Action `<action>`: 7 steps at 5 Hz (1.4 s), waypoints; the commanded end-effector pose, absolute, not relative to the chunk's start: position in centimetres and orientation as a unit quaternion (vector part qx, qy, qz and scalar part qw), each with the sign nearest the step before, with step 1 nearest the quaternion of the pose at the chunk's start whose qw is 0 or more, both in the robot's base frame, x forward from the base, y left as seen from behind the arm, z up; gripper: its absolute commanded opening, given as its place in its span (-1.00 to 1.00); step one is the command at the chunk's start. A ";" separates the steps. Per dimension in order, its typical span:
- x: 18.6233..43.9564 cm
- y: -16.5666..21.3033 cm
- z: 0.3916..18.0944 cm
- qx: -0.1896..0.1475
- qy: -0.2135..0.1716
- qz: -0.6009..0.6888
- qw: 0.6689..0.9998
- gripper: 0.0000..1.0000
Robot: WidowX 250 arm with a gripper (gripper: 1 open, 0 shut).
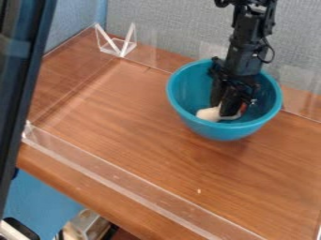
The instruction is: Remove the mushroom from inside the blue bowl and put it on the table
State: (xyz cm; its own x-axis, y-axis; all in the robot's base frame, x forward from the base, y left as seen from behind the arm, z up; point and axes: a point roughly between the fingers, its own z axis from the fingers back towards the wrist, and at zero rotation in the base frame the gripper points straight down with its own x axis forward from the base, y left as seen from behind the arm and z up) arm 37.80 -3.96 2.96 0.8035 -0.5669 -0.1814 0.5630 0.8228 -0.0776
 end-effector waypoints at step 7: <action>35.8 -2.5 0.4 -0.028 0.120 -0.329 0.936 -1.00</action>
